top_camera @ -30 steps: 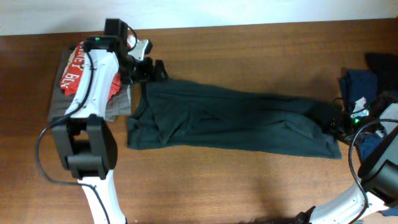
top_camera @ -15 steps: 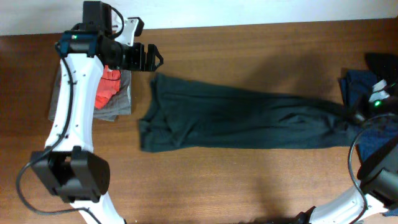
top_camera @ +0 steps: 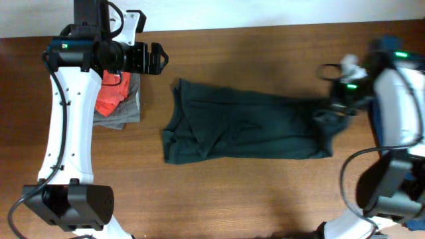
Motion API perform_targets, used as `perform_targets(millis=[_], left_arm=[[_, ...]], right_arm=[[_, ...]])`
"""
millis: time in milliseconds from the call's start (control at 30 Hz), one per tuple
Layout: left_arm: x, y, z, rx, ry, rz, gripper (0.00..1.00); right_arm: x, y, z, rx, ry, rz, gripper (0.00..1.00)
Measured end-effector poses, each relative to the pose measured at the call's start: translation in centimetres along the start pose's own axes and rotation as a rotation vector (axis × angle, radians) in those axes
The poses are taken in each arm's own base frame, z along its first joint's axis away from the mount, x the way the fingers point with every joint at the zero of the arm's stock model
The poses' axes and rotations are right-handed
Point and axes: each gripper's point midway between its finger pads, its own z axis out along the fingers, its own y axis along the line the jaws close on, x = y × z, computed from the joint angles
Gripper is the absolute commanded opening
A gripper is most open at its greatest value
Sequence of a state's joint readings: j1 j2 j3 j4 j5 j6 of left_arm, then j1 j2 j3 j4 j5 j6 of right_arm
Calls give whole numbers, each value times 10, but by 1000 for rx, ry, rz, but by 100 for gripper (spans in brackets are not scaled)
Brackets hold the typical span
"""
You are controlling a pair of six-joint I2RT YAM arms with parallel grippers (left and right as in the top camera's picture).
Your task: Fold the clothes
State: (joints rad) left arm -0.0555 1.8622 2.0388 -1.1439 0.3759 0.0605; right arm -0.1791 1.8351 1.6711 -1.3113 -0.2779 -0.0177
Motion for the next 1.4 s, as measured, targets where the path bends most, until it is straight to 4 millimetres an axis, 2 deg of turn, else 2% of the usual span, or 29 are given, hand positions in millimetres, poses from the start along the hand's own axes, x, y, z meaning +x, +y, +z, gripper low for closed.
perform_targets(millis=[33,67,167,233,300,333,367,433,500,600,700,767,800,833,967,1067,1200,1300,1367,1400], left_arm=[[0,0,0,0,0,0,99],[0,0,0,-2,0,0,99],[0,0,0,-2,1,0,99],[1,0,0,-2,5,-2,99],[4,0,0,-2,18,-7,99],[5,0,0,-2,20,-8,99],[6,0,0,-2,23,-8,99],[6,1,0,-5,26,-10,99],[6,1,0,-5,26,-10,99],[6,1,0,-5,26,-10,99],[6,1,0,-5,26,-10,99],[6,1,0,-5,26,-7,99],[7,1,0,-8,26,-7,99],[7,1,0,-9,27,-7,99],[10,4,0,-25,39,-11,99],[10,5,0,-31,41,-12,99],[10,6,0,-34,42,-11,99],[10,6,0,-35,42,-11,99],[11,6,0,-35,44,-13,99],[11,6,0,-36,45,-12,99]], right_arm=[[3,28,9,15,18,-70,4],[5,43,13,24,23,-106,4],[7,77,29,41,30,-184,4],[12,97,51,58,60,-221,4],[15,107,73,70,100,-222,19],[18,111,86,71,129,-212,32],[19,112,92,70,141,-215,38],[23,121,104,51,163,-223,43],[28,132,105,22,173,-242,47],[33,142,101,-20,181,-264,48],[30,140,91,-27,159,-257,39],[23,127,82,-2,133,-216,18],[17,112,79,37,117,-179,9],[13,102,77,63,109,-144,4],[-12,48,69,146,39,1,4],[-14,27,77,157,25,56,4],[1,25,120,120,40,73,4],[13,36,149,69,43,84,4],[11,56,165,-20,8,68,4],[2,72,168,-95,-35,44,4]])
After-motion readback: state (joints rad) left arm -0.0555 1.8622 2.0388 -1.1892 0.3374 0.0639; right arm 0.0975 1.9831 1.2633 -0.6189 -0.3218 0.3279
